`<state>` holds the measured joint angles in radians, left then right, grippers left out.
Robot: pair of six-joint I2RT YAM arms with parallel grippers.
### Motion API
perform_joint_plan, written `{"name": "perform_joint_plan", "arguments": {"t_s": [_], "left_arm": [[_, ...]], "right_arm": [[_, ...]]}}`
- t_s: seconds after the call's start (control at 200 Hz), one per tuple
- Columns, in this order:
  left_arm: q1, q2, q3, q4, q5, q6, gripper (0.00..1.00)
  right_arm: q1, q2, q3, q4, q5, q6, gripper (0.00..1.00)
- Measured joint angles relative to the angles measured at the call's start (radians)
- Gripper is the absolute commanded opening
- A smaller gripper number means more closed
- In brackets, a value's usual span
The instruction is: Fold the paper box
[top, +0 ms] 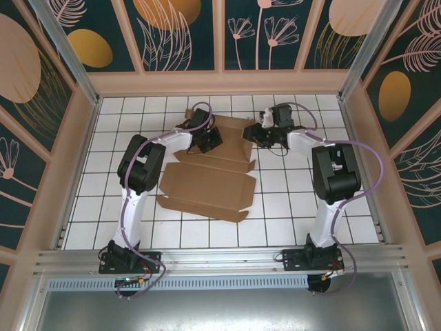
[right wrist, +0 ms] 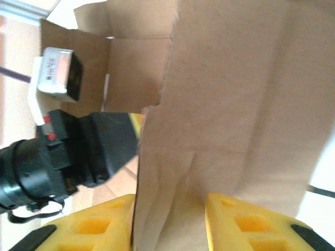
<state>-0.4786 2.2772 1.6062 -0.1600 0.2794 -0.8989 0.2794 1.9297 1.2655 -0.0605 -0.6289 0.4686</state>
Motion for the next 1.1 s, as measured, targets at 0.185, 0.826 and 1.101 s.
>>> {"name": "perform_joint_plan", "arguments": {"t_s": [0.185, 0.826, 1.101], "left_arm": [[0.0, -0.002, -0.005, 0.005, 0.0, 0.0, 0.0], [0.015, -0.015, -0.025, 0.007, 0.008, 0.003, 0.0], [0.019, -0.018, -0.028, 0.007, 0.008, 0.003, 0.0]], "right_arm": [[0.07, 0.118, 0.129, -0.026, 0.025, -0.024, 0.71], [0.073, 0.081, 0.087, -0.036, 0.094, -0.062, 0.6], [0.017, -0.138, 0.075, -0.143, 0.332, -0.122, 0.68]]}}
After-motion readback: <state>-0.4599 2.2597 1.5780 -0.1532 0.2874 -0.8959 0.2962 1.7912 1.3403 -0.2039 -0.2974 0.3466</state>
